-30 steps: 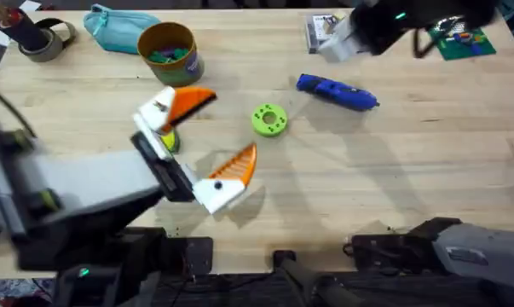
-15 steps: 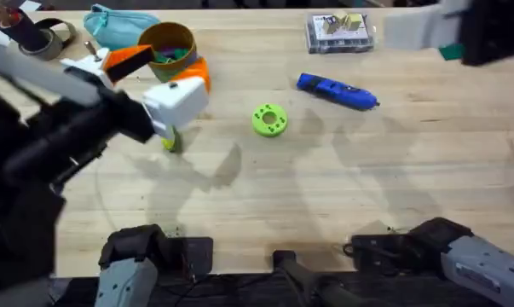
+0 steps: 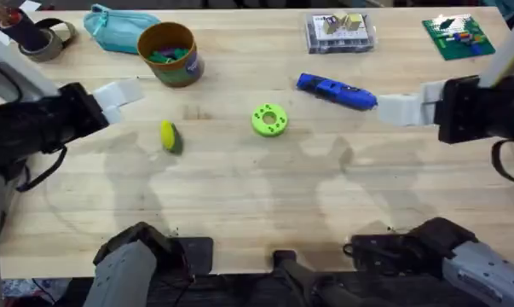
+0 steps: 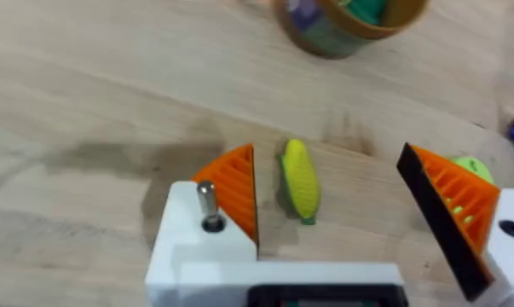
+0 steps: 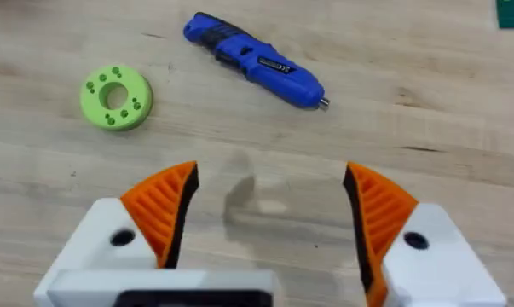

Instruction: Pick up the gripper from the table and insert it into the empty holder that is missing its gripper. Then pick up a screw, insert it into the mounting hole, and use the screwdriver to tighten it. Finally, clean up the table by picking up the vegetable and placing it into the bucket.

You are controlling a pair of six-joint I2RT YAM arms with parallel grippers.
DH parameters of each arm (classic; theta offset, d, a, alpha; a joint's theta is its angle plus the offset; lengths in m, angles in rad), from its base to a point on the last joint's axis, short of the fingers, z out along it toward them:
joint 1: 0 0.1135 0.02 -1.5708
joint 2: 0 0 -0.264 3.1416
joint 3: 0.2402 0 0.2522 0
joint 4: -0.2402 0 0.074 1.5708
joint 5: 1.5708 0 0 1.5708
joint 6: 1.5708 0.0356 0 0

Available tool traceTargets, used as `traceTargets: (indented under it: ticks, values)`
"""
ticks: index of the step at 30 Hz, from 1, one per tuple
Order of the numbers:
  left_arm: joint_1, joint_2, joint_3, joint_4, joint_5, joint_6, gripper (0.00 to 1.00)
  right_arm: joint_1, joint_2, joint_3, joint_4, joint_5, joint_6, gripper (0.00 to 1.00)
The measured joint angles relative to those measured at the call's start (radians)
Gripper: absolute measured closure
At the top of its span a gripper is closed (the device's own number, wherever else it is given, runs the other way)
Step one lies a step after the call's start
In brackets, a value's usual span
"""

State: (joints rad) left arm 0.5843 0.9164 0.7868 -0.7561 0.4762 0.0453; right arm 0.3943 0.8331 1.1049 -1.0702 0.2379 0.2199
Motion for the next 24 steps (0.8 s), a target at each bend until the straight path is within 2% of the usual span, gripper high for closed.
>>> traceTargets:
  ticks: [3, 6, 8, 11, 15, 17, 20, 24]
  values:
    - [0.021, 0.024, 0.001, -0.01, -0.019, 0.002, 0.014, 0.0, 0.0, -0.001, 0.002, 0.0, 0.011, 0.006]
    - [-0.008, 0.051, 0.003, -0.033, -0.042, 0.004, 0.014, 0.0, 0.0, -0.001, 0.01, 0.0, 0.015, 0.006]
    - [-0.056, 0.071, 0.003, -0.047, -0.08, -0.002, 0.015, 0.0, 0.0, -0.001, 0.018, 0.0, 0.017, 0.006]
    - [-0.164, 0.097, 0.004, -0.06, -0.169, -0.03, 0.014, 0.0, 0.0, -0.001, 0.021, 0.0, 0.019, 0.006]
    - [-0.32, 0.139, 0.007, -0.084, -0.298, -0.1, 0.014, 0.0, 0.0, -0.001, 0.022, 0.0, 0.019, 0.006]
    - [-0.375, 0.174, 0.008, -0.09, -0.337, -0.135, 0.014, 0.0, 0.0, -0.001, 0.022, 0.0, 0.019, 0.006]
    - [-0.429, 0.241, 0.009, -0.091, -0.373, -0.188, 0.014, 0.0, 0.0, -0.001, 0.022, 0.0, 0.019, 0.006]
    - [-0.453, 0.342, 0.01, -0.101, -0.395, -0.229, 0.014, 0.0, 0.0, -0.001, 0.022, 0.0, 0.019, 0.006]
